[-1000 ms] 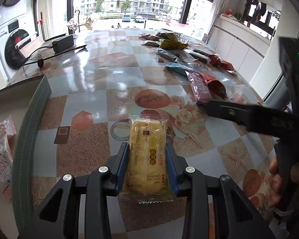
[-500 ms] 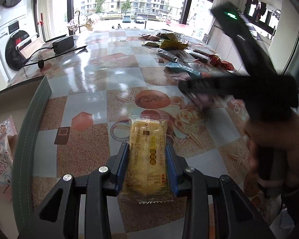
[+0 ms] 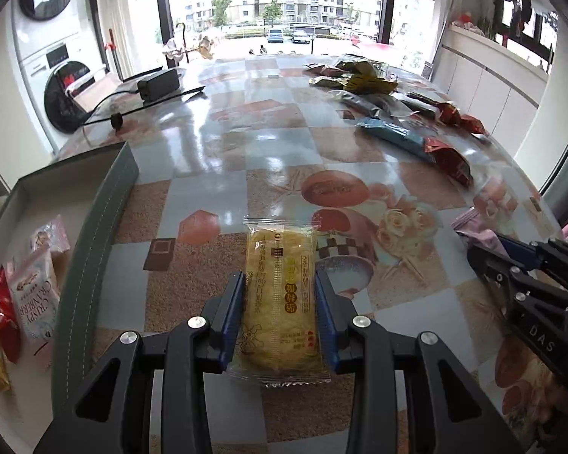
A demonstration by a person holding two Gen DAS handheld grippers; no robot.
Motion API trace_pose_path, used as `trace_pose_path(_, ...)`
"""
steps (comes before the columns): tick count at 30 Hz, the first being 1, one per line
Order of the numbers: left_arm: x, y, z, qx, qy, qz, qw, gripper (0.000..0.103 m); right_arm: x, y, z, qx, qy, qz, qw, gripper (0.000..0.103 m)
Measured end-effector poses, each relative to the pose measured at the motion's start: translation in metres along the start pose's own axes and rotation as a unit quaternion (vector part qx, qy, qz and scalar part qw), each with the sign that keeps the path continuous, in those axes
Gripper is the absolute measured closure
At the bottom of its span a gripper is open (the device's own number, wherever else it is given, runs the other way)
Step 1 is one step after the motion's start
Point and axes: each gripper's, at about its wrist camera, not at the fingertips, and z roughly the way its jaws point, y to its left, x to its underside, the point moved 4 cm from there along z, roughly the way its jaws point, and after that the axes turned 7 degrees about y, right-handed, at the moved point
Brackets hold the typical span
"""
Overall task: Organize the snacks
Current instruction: 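Grasp the pink snack bar with the right tool while the left tool holds the yellow cake, then hold the yellow cake and pink bar raised above the table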
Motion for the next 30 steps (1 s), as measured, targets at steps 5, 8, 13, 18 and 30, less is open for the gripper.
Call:
trace_pose_path(5,0.000,0.007,0.000,0.022,-0.006,-0.020,0.9995,0.063,-0.002,-0.001,0.001,-0.006,-0.001,0.004,1.000,0.076)
trace_pose_path(8,0.000,0.011,-0.001,0.038,-0.009,-0.031,0.9988,0.063,-0.001,-0.001,0.001,-0.006,-0.001,0.004,1.000,0.076)
trace_pose_path(13,0.000,0.010,-0.002,0.044,-0.010,-0.038,0.9983,0.063,-0.001,-0.001,0.001,-0.007,-0.001,0.005,1.000,0.076)
trace_pose_path(18,0.000,0.002,-0.001,0.028,-0.007,-0.016,0.9995,0.064,-0.001,-0.002,0.000,-0.006,-0.001,0.004,1.000,0.076)
trace_pose_path(30,0.000,0.002,-0.001,0.027,-0.006,-0.012,0.9995,0.064,-0.001,-0.001,0.000,-0.006,-0.001,0.004,1.000,0.076)
